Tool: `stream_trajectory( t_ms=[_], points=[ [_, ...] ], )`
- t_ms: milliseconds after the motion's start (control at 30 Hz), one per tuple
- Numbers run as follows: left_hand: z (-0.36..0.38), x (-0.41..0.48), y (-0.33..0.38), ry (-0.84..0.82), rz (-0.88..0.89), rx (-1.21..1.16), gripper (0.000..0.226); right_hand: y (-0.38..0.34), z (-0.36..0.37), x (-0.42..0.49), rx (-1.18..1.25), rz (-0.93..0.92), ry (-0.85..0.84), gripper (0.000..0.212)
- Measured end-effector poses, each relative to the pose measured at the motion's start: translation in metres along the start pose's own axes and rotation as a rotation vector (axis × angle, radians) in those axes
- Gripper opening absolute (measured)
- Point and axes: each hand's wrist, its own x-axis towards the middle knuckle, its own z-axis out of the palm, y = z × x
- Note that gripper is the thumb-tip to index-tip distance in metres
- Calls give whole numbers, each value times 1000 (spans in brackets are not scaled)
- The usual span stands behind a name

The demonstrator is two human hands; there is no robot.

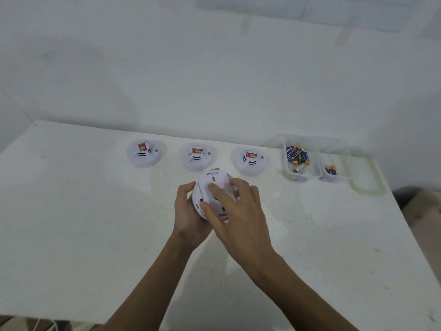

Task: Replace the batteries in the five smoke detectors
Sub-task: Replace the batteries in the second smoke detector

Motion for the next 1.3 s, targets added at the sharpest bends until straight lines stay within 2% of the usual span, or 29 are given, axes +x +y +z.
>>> stream_trajectory(
  t_ms=[100, 267, 500, 700, 1033, 1300],
  points=[
    [0, 0, 3, 10, -4, -15, 56, 4, 7, 3, -195, -32, 36, 43],
    [0, 0, 5, 14, -27, -21, 50, 5, 11, 5, -233, -49, 71, 44],
    [2, -2, 6, -5, -10, -38, 63, 12, 7, 6, -162, -87, 47, 44],
    [2, -2, 2, 30, 9, -22, 57, 3, 7, 3, -146, 27, 65, 46],
    [-1, -3, 1, 23, -5, -13, 54, 3, 14, 0, -188, 44, 150, 53],
    [-9, 0, 3, -50, -10, 21, 52, 11, 3, -8, -4, 25, 56, 49]
  ],
)
